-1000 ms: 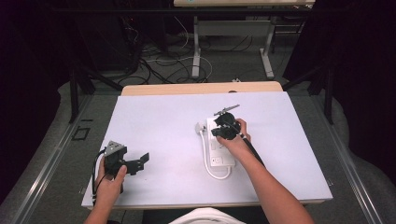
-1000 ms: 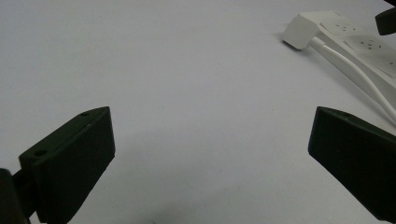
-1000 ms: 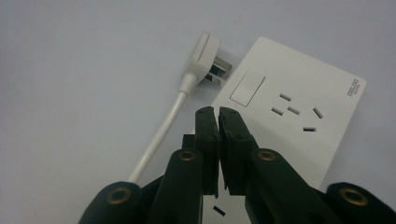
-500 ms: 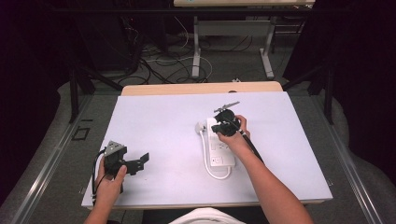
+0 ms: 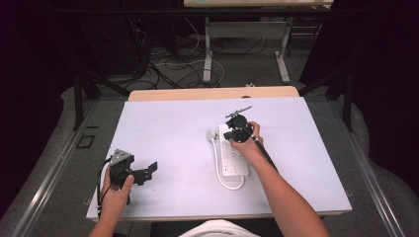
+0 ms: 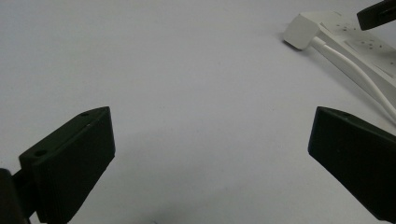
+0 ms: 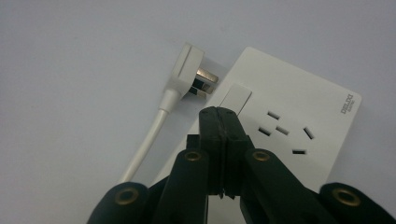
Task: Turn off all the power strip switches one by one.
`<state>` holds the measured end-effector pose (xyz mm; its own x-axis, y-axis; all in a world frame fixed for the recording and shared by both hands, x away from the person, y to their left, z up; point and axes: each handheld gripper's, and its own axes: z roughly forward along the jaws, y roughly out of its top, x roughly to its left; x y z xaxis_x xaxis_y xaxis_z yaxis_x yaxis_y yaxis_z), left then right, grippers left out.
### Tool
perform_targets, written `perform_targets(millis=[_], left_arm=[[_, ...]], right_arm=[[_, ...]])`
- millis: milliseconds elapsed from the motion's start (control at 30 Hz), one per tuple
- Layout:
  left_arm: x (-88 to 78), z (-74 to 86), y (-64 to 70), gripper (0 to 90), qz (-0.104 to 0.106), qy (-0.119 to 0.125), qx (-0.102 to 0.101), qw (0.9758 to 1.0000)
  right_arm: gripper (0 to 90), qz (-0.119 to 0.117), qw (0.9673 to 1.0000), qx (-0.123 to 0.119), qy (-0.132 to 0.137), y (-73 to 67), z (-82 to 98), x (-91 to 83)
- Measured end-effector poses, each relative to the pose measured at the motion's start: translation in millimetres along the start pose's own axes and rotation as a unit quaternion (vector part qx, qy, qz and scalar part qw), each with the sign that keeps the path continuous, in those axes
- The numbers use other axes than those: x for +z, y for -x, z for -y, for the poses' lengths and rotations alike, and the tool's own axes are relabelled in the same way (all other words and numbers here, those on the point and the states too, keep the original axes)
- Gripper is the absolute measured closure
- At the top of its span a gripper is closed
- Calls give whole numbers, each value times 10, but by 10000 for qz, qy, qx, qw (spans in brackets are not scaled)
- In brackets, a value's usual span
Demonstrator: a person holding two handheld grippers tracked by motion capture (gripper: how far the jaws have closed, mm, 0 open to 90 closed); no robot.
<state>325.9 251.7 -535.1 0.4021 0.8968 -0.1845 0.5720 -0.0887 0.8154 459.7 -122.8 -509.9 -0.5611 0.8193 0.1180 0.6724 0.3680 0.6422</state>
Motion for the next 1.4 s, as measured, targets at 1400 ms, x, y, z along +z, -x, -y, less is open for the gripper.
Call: perform_targets(millis=[1400], left_arm=[[4,0,1,6,2,4,-1,10000]], right_arm=[[900,99,9997,2,-232,-5,35,150]])
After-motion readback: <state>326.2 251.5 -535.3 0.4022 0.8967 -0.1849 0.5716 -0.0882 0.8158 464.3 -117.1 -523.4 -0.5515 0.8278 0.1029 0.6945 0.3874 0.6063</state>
